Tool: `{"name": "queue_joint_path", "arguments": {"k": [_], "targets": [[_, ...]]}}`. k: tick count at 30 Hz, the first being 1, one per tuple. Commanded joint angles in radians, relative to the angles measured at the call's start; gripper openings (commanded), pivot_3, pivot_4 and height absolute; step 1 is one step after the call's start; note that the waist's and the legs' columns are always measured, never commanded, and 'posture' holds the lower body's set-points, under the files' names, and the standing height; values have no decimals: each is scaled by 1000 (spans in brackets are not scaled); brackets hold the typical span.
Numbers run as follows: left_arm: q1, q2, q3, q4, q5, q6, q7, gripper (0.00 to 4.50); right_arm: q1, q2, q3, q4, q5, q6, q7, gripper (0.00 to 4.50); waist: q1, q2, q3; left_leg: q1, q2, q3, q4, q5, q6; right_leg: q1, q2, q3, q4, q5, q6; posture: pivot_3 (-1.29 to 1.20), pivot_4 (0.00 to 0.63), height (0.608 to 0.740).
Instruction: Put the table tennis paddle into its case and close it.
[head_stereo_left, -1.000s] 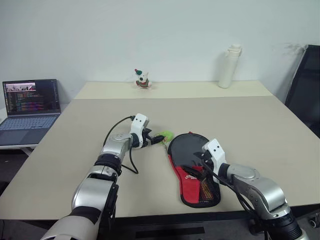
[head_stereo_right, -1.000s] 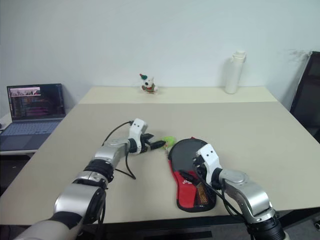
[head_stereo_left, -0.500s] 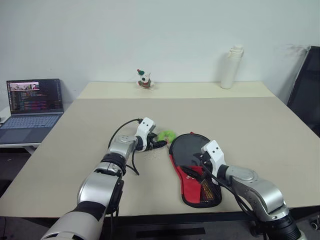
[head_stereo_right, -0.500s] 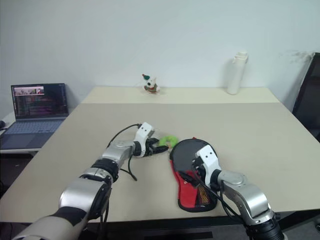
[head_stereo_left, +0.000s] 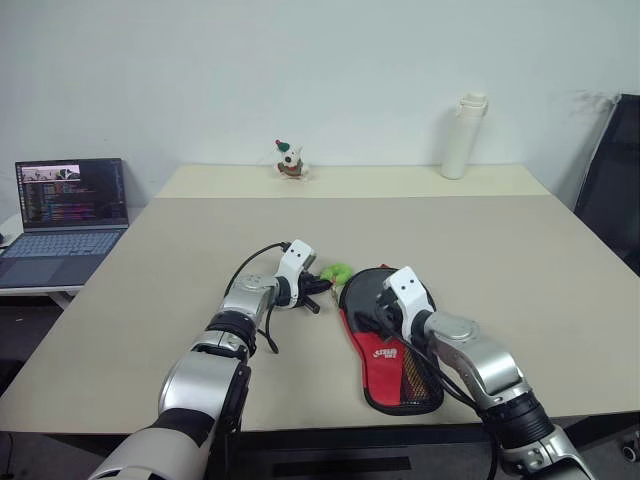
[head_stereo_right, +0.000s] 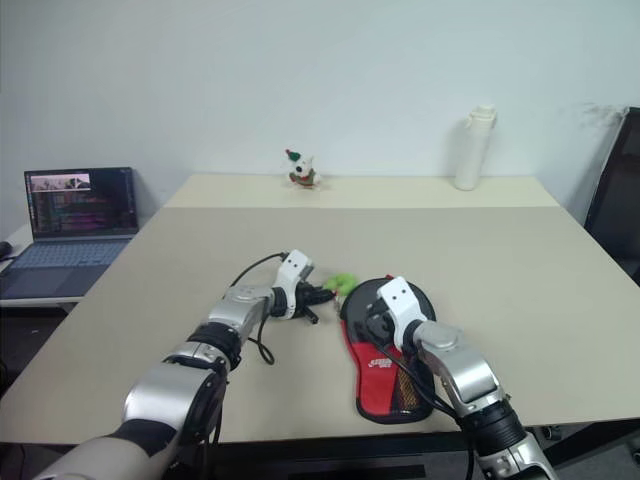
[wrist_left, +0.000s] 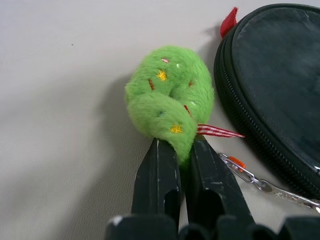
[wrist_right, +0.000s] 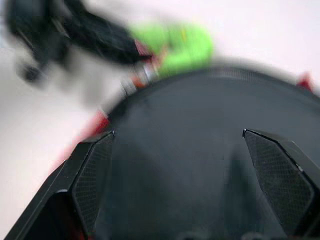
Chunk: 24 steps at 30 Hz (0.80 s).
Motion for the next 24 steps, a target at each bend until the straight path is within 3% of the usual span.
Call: {"name": "queue_joint_path", "arguments": {"k": [1,24], "targets": [[-10,2,-19,21,39,-4,31,18,40,-20,3,-15,-25,13,6,4500,0,-1,-1,0,0,0,0,0,0,0,0,0,0,0,0,0,150,740],[-288,-159,-185,172,361,-210,399,18,232,57,33,-190,-16,204,-55,4500,1,-8,-7,1,0,-1,1,0,0,0,1,0,2,-3,5,0,150,740]]}}
